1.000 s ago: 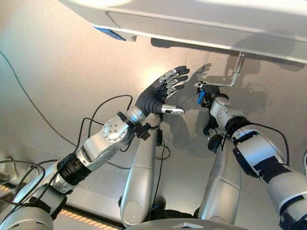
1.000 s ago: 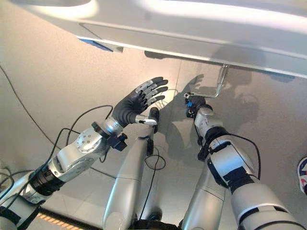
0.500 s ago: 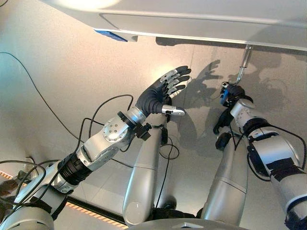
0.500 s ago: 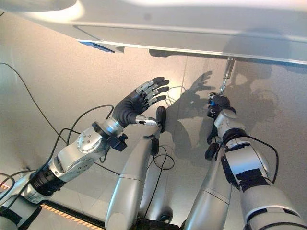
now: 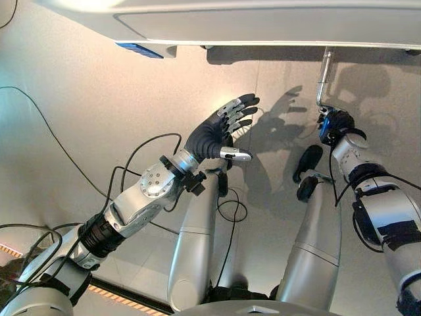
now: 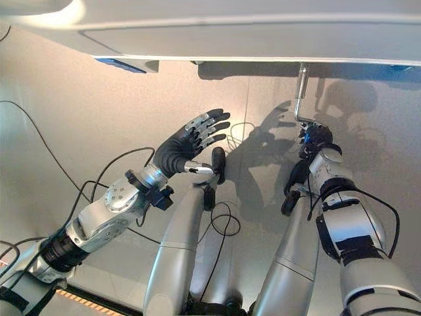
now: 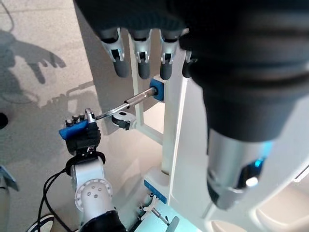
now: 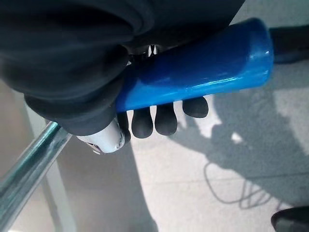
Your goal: Raise the hospital bed
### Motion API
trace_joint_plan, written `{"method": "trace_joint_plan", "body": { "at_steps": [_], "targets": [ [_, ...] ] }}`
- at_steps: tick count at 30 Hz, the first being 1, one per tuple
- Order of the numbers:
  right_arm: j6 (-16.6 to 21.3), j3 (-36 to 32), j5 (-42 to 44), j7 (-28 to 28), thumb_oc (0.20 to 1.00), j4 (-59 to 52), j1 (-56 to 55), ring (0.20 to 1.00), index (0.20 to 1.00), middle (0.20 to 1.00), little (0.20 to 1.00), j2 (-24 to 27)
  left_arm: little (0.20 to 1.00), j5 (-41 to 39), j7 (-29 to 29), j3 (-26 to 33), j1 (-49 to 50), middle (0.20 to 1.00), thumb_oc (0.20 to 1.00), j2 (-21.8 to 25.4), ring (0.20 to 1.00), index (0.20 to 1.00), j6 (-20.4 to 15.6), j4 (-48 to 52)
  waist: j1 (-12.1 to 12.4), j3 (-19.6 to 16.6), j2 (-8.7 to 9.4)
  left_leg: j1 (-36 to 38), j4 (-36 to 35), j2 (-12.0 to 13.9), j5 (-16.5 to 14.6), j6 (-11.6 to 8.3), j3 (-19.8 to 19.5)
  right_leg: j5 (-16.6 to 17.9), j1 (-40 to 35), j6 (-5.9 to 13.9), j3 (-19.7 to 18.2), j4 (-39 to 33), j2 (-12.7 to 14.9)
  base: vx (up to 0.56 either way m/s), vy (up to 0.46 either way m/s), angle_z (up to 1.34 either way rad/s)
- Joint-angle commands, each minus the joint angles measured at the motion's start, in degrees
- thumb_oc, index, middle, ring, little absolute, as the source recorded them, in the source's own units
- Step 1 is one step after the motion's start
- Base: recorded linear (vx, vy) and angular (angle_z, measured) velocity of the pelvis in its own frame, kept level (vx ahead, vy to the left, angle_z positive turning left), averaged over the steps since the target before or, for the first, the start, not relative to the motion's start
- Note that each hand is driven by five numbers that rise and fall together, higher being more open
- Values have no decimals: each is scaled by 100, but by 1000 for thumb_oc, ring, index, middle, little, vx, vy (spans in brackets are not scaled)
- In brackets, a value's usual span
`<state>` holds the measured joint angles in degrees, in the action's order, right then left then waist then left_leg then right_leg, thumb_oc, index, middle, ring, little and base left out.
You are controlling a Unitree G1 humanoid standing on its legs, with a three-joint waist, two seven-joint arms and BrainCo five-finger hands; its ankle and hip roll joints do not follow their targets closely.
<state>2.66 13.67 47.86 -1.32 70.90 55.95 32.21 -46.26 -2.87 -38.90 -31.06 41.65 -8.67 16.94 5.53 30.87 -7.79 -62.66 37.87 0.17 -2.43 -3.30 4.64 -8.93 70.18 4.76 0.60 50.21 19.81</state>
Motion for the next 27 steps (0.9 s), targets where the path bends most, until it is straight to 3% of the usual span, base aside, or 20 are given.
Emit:
{"method": "trace_joint_plan", "body": {
  "at_steps": [1, 6, 14, 19, 21, 27],
  "targets": [
    [60, -552, 377, -531, 200, 600, -984, 200, 200, 200, 200, 1099, 1000, 99, 36, 579, 250, 1000, 1000, -231, 1000, 1000, -340, 392, -316, -108, -450, 82, 40, 258, 28, 5, 6, 420, -117, 225, -23, -8, -263, -8, -62, -17],
    [396, -659, 778, -517, 200, -563, -1496, 200, 200, 200, 200, 1002, 1000, 141, 25, 856, 403, 1000, 1000, -245, 1000, 1000, -335, 438, -476, -108, -197, 165, -42, 357, 38, -9, 65, 408, -170, 212, 6, -71, -344, -14, -32, -7],
    [1211, -1110, 799, -575, 200, -4734, -3007, 200, 200, 200, 200, 1048, 1000, 296, -123, 1467, 799, 1000, 1000, -76, 1000, 1000, -295, 599, -814, -108, 293, 452, -495, 433, 81, -24, 120, 444, -471, 223, 138, -579, -410, -40, 3, -13],
    [1318, -1241, 731, -609, 200, -5572, -3297, 200, 200, 200, 200, 1045, 1000, 307, -119, 1577, 845, 1000, 1000, 60, 1000, 1000, -278, 632, -869, -108, 407, 575, -618, 444, 97, -39, 109, 464, -626, 220, 193, -744, -433, -31, 13, -4],
    [1406, -1299, 779, -555, 200, -6208, -3416, 200, 200, 200, 200, 1107, 1000, 333, -152, 1693, 845, 1000, 1000, 140, 1000, 1000, -296, 678, -901, -108, 532, 665, -715, 442, 107, -44, 60, 507, -788, 224, 264, -926, -457, -42, 35, -1],
    [1400, -1178, 801, -449, 200, -7155, -3438, 200, 200, 200, 200, 1314, 1000, 424, -170, 1752, 887, 1000, 1000, 236, 1000, 1000, -244, 773, -889, -108, 627, 793, -780, 455, 116, -58, -3, 569, -1028, 230, 362, -1115, -475, -7, 11, -1]
  ]
}}
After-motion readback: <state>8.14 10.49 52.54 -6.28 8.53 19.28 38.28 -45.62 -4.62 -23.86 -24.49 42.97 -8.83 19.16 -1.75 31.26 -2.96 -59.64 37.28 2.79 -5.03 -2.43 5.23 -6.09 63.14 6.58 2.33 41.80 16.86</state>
